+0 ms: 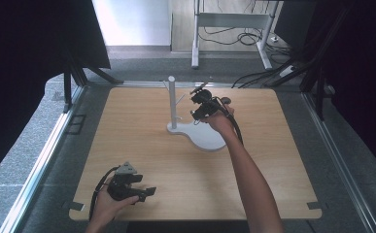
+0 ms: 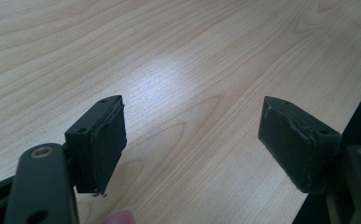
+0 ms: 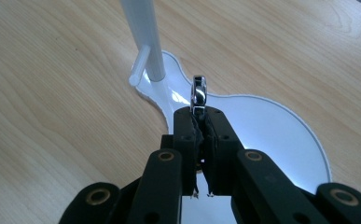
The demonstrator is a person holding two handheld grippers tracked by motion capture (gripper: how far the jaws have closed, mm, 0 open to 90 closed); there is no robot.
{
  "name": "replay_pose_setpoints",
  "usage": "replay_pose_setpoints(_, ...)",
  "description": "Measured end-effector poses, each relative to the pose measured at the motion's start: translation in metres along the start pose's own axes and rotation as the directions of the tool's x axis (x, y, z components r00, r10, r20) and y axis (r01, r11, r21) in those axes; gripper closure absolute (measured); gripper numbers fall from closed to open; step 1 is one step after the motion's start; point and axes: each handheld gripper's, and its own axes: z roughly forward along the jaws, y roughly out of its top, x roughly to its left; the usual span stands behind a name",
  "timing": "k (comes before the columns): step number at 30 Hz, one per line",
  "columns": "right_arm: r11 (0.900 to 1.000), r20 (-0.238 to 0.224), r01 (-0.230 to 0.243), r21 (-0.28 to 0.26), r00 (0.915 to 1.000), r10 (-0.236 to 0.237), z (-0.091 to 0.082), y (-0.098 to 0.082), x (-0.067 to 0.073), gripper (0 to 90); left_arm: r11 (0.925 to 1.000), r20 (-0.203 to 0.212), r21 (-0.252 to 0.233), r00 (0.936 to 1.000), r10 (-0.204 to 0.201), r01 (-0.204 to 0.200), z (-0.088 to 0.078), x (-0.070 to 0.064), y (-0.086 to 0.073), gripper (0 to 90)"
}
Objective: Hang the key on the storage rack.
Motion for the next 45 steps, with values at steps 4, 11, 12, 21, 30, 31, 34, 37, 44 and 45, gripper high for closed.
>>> replay_pose_setpoints(4,1.000,-0.004,-0.004,-0.009,1.0000,0.004,0.000,0.004,-0.001,84.3,0.9999,0.006,0.009,0.9999,0.008,-0.008,0.002,-0.002,0.000,23.7)
replay_pose_setpoints(11,1.000,0.000,-0.006,-0.019,1.0000,0.006,-0.002,0.013,-0.003,84.2,0.9999,0.007,0.010,0.9999,0.008,-0.008,0.003,-0.002,0.000,23.7)
replay_pose_setpoints(12,1.000,0.001,-0.007,-0.020,1.0000,0.007,-0.003,0.014,-0.003,84.3,0.9999,0.006,0.009,1.0000,0.007,-0.007,0.003,-0.001,0.000,23.7)
replay_pose_setpoints(21,0.999,-0.004,-0.016,-0.033,0.9999,0.016,0.000,0.026,-0.006,84.2,0.9999,0.011,0.008,0.9999,0.007,-0.007,0.002,-0.001,0.000,23.7)
replay_pose_setpoints(30,0.999,0.010,-0.020,-0.036,0.9997,0.021,0.001,0.035,-0.009,84.3,1.0000,0.017,0.004,0.9998,0.004,-0.004,0.002,0.000,0.000,23.7)
replay_pose_setpoints(31,0.999,0.010,-0.020,-0.036,0.9997,0.021,0.001,0.035,-0.009,84.3,1.0000,0.017,0.004,0.9998,0.004,-0.004,0.002,0.000,0.000,23.7)
replay_pose_setpoints(34,0.999,0.023,-0.019,-0.027,0.9995,0.020,0.002,0.039,-0.010,84.2,1.0000,0.020,0.004,0.9998,0.000,0.000,0.002,-0.001,0.000,23.7)
replay_pose_setpoints(37,0.999,0.031,-0.019,-0.027,0.9993,0.020,0.002,0.040,-0.012,84.3,1.0000,0.021,0.003,0.9998,0.000,0.000,0.002,-0.001,0.000,23.8)
replay_pose_setpoints(44,0.999,0.036,-0.016,-0.029,0.9992,0.017,0.004,0.046,-0.014,84.3,1.0000,0.021,0.006,0.9998,-0.001,0.001,0.003,0.000,0.000,23.7)
replay_pose_setpoints(45,0.999,0.037,-0.017,-0.028,0.9991,0.018,0.005,0.047,-0.014,84.3,1.0000,0.022,0.005,0.9998,-0.001,0.001,0.003,0.000,0.000,23.7)
